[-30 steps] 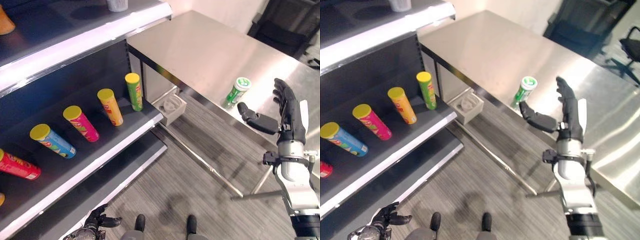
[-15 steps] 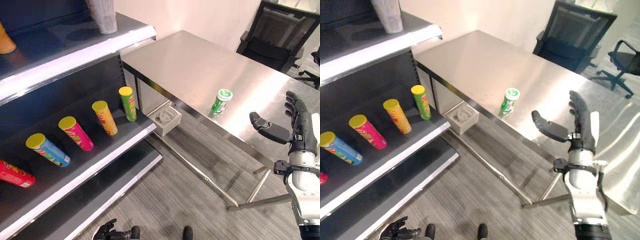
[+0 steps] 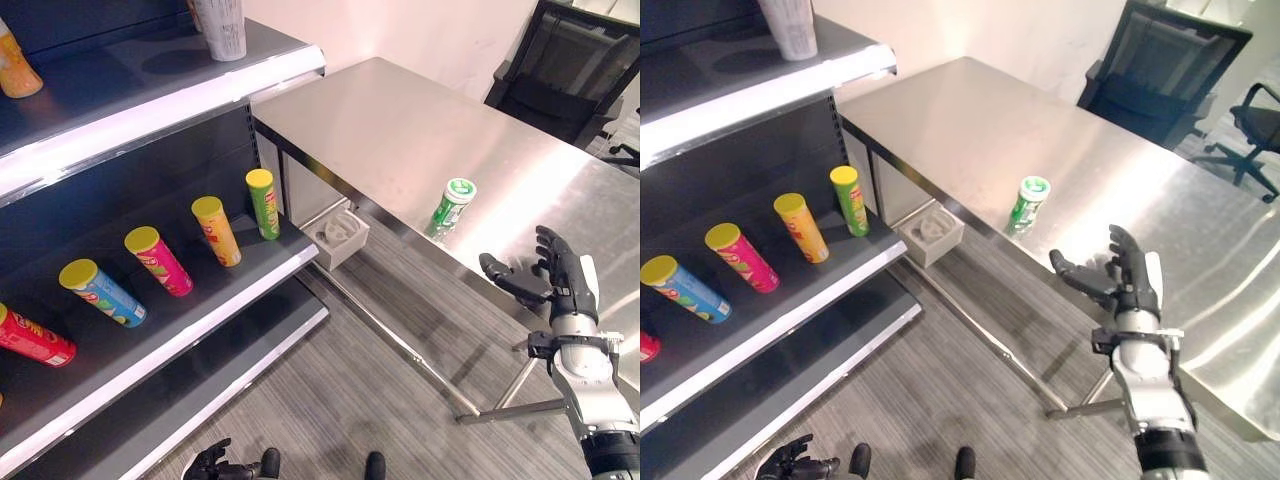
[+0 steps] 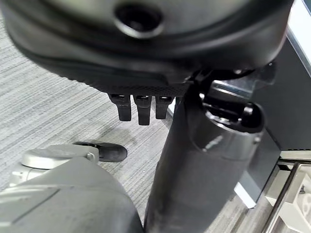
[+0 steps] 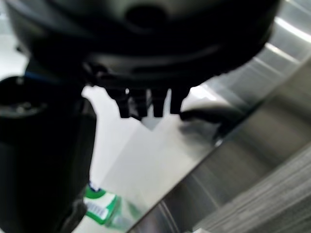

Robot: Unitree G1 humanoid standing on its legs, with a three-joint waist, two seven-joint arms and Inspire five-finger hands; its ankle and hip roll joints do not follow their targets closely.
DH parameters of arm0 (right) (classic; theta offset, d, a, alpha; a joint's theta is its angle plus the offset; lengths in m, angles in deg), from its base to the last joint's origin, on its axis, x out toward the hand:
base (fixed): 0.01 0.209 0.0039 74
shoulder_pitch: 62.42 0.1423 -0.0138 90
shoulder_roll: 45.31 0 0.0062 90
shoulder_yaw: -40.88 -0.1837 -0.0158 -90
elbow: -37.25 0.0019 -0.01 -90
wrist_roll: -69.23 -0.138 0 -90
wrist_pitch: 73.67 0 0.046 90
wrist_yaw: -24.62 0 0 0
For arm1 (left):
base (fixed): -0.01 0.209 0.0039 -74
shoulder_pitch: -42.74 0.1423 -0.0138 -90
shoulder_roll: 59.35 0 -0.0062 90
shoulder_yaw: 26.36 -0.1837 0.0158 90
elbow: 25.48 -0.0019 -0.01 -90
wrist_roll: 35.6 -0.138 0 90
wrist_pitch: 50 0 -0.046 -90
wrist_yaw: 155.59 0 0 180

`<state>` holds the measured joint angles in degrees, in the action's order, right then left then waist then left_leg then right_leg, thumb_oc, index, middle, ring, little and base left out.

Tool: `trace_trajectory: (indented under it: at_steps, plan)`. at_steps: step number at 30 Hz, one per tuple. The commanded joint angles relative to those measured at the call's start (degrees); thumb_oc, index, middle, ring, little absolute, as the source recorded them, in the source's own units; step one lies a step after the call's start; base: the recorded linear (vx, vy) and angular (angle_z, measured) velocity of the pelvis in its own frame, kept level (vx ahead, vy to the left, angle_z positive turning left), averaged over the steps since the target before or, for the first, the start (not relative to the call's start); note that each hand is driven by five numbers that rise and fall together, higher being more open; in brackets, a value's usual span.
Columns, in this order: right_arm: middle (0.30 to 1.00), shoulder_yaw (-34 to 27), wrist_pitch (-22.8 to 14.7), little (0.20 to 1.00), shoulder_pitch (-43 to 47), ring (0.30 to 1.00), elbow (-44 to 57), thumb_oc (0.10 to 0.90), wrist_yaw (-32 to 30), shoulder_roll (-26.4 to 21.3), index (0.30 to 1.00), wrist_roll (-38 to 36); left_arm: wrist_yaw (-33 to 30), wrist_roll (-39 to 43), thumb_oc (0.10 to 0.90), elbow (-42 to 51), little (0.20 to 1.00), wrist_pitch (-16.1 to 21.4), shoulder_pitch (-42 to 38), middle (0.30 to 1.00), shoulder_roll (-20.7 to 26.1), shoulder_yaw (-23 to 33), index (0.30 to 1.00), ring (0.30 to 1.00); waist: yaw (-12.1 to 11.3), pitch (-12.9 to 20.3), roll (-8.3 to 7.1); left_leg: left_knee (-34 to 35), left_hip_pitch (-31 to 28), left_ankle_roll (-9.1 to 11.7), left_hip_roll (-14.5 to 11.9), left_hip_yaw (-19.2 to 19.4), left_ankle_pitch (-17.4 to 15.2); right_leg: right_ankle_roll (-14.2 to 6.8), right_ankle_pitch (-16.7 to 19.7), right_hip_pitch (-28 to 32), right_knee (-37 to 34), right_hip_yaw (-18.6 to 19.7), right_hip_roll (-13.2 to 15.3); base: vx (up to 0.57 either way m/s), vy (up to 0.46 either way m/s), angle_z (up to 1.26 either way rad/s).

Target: Put the goods on the table back onto the shelves and tidy them up.

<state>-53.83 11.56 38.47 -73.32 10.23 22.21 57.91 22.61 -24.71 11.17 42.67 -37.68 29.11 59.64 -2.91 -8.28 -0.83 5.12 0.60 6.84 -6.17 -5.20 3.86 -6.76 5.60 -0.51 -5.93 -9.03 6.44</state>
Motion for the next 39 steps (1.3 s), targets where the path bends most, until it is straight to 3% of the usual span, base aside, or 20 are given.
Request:
trace_trajectory:
  at_steps: [1, 26, 27, 28, 39]
  plan:
    - [0.9, -0.81, -2.93, 0.9, 7.67, 0.9, 1.41, 0.8, -3.18, -7.38, 0.9, 0.62, 0.11, -0.96, 0.8, -1.53, 0.9, 1.37, -1.84, 0.9, 3.78, -3.02, 0.9, 0.9, -2.81, -1.09, -1.87, -0.12, 0.36, -0.6, 1.48, 2.11, -3.16, -3.44, -2.29, 0.06, 0.93, -1.96, 2.41, 0.01, 0.003, 0.1]
    - [0.9, 8.11, -1.37, 0.9, 20.54, 0.9, -9.4, 0.8, -4.94, -9.37, 0.9, 0.31, -1.27, 0.85, 0.8, 0.17, 0.9, 1.63, -2.4, 0.9, 4.96, -5.19, 0.9, 0.9, -6.56, -3.0, -2.98, -0.12, 2.96, -0.98, 2.81, -1.4, -2.37, -3.58, -2.47, -0.24, 0.93, -4.69, 3.14, 0.01, 0.0, 0.07]
    - [0.54, 8.48, -1.21, 0.54, 21.02, 0.54, -9.76, 0.56, -5.13, -9.5, 0.54, 0.72, -1.38, 0.87, 0.8, 0.16, 0.9, 1.66, -2.51, 0.9, 4.97, -5.25, 0.9, 0.9, -6.66, -3.03, -3.03, -0.12, 3.1, -0.97, 2.82, -1.54, -2.33, -3.56, -2.49, -0.29, 0.93, -4.8, 3.14, 0.01, -0.006, 0.14]
    - [0.3, 8.68, -0.96, 0.3, 21.34, 0.3, -9.51, 0.4, -5.38, -9.54, 0.3, 1.34, -1.51, 1.06, 0.8, 0.15, 0.9, 1.64, -2.68, 0.9, 4.91, -5.19, 0.9, 0.9, -6.67, -3.13, -3.05, -0.12, 3.2, -0.98, 2.84, -1.69, -2.28, -3.53, -2.53, -0.31, 0.94, -4.83, 3.14, 0.01, -0.006, 0.14]
    - [0.3, 7.76, -1.0, 0.3, 20.6, 0.3, -6.51, 0.4, -6.35, -9.95, 0.3, 3.45, -1.93, 1.02, 0.8, -0.02, 0.9, 1.44, -2.39, 0.9, 4.75, -4.13, 0.9, 0.9, -6.39, -2.94, -3.45, -0.12, 1.8, -1.48, 2.79, -1.28, -3.21, -3.38, -3.0, 0.28, 0.96, -3.77, 2.85, 0.01, -0.005, 0.01]
